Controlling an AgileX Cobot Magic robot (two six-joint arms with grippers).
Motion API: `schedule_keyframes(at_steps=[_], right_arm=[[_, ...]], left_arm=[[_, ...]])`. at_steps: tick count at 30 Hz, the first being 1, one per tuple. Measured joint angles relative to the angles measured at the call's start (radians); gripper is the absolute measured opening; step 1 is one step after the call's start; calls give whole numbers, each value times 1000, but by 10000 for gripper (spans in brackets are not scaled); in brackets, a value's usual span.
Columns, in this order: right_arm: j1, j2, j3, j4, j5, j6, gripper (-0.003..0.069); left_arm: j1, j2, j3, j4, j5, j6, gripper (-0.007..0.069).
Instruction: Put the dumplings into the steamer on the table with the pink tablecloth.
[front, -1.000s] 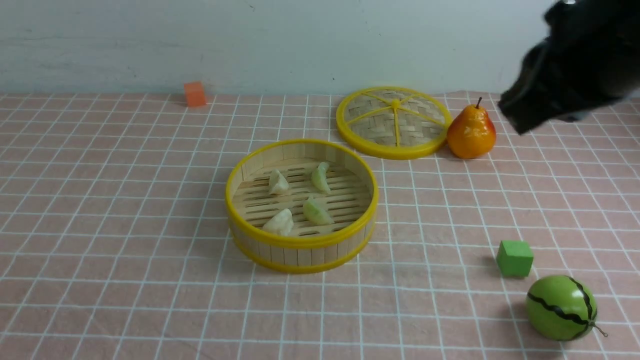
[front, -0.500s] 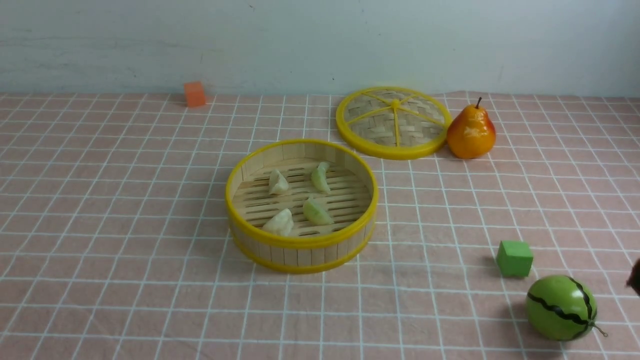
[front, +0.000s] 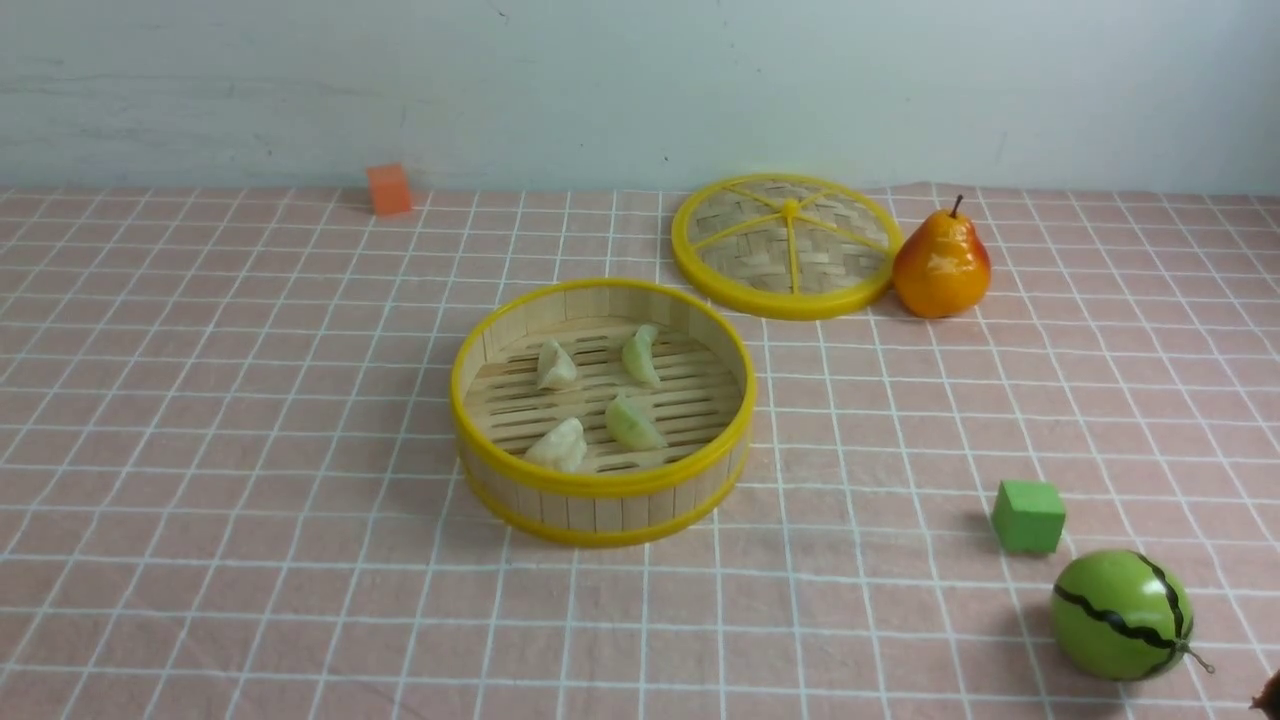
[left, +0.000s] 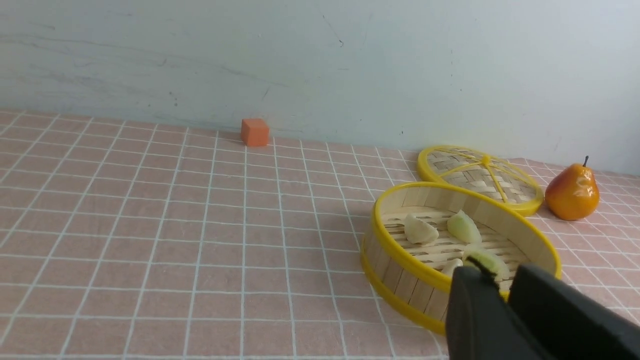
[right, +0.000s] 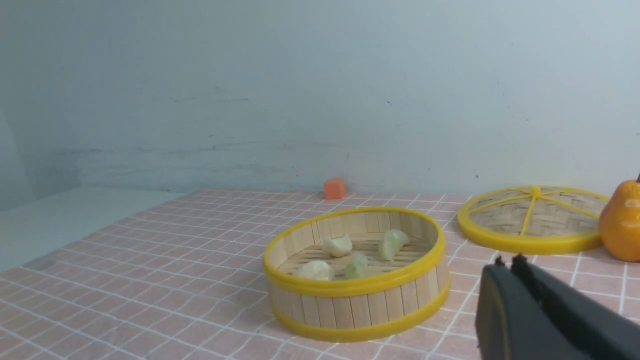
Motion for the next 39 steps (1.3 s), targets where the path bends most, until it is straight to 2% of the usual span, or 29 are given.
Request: schedule_keyframes(at_steps=[2,5,8,9,10,13,14,17,22,39], right_arm=[[0,0,0,0,0,-7,0],[-4,0,0,0,40,-82,0],[-58,-1,0,-1,179,-201,0],[-58,-1,0,-1,179,-209,0],[-115,-1,0,1,271,-266,0],[-202,-1,0,28,343,-289,0],[-265,-1,0,56,392,-287,-1],[-361,-1,-4,66,459,-235,0],[-463,-1,-10,31,492,-74,0],[-480,-1,-11,20,495,-58,8]], left_arm=[[0,0,0,0,0,0,101],[0,0,0,0,1,0,105],[0,0,0,0,2,0,109],[0,0,0,0,2,0,109],[0,0,0,0,4,0,110],[0,0,0,0,5,0,112],[0,0,0,0,6,0,113],[0,0,0,0,7,0,118],[0,0,0,0,7,0,122],[0,0,0,0,7,0,128]])
